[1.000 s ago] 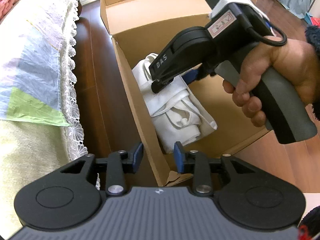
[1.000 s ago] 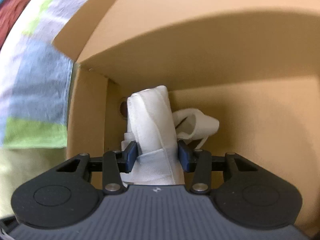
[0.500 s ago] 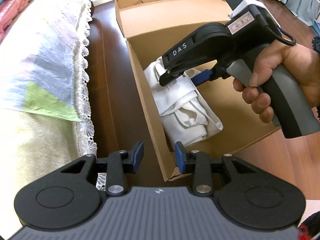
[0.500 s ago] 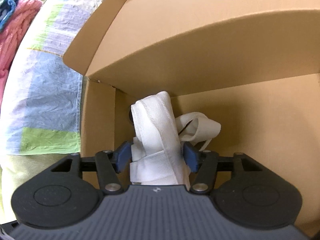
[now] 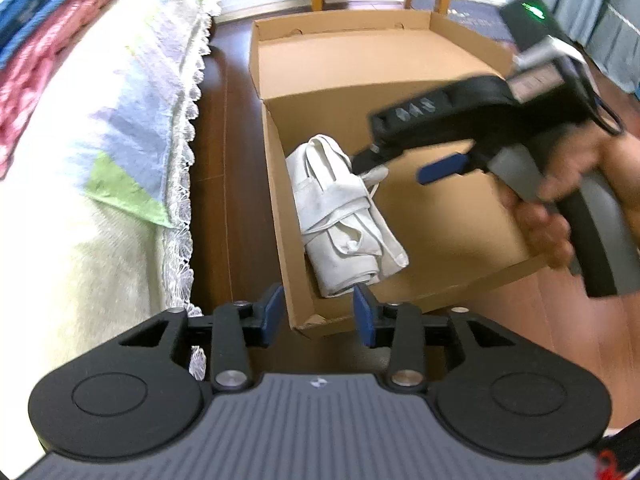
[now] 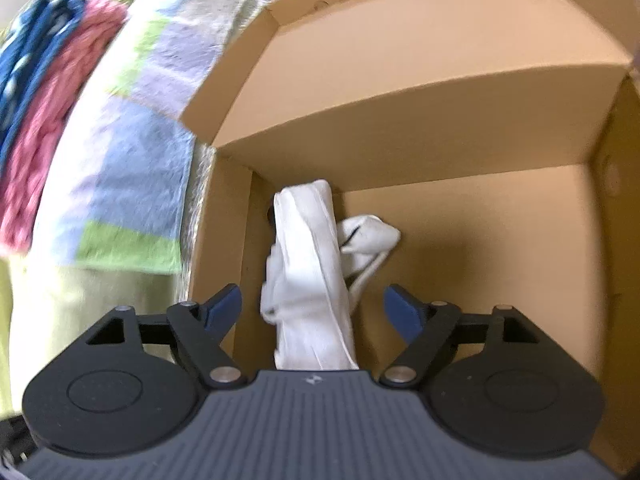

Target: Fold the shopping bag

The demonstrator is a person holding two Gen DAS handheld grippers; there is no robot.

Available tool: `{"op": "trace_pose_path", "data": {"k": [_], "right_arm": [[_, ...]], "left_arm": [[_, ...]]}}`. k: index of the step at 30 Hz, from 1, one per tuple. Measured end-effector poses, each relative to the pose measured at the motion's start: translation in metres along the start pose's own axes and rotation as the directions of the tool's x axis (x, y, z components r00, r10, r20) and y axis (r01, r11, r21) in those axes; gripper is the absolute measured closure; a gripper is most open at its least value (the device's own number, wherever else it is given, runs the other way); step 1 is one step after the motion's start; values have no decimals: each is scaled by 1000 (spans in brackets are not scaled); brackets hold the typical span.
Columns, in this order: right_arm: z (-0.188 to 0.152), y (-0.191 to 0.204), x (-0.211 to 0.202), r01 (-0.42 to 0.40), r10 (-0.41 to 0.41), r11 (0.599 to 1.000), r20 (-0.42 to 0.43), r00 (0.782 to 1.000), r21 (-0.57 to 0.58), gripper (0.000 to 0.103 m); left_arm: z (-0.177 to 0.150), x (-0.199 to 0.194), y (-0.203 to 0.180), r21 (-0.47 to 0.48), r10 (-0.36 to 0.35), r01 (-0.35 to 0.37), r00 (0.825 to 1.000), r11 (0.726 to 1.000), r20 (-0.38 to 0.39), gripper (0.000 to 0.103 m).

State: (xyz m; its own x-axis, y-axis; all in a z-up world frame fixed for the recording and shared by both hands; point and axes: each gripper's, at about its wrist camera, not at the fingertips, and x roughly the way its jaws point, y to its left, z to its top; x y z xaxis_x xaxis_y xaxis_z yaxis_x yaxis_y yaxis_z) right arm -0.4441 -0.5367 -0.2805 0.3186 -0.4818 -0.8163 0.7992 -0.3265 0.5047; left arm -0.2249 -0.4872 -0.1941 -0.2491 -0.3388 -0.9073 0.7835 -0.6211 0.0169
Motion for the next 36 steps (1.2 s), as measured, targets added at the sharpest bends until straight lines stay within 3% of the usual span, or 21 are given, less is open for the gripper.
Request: {"op": "trace_pose_path", "data": {"k": [7,12,19,24,31,36], "right_arm": [[-44,12,-72,58,-44,964,60,997,-261,9],[-65,17,-112,107,-72,929,111,991,-354,2],[-95,20,-166,135,-71,894,162,984,-428,1],[-105,21,-198,140,-39,878,224,974,-457,1],[-109,29,-226,164,10,832,309,951,-531,1],[-110,28,-234,180,10,827,334,942,-533,1]], "left_arm": [[-11,-45,-15,-71,83,-78,994,994,66,24],[-17,-71,-26,-100,129,-121,988,988,85,21],[-30,-104,-54,-79,175,-166,976,983,133,18],[-37,-127,-70,-93,193,-178,962,980,195,6],[-33,-144,-82,-131,241,-216,943,968,228,5],[-33,-150,-94,-128,303,-280,925,951,230,4]]}}
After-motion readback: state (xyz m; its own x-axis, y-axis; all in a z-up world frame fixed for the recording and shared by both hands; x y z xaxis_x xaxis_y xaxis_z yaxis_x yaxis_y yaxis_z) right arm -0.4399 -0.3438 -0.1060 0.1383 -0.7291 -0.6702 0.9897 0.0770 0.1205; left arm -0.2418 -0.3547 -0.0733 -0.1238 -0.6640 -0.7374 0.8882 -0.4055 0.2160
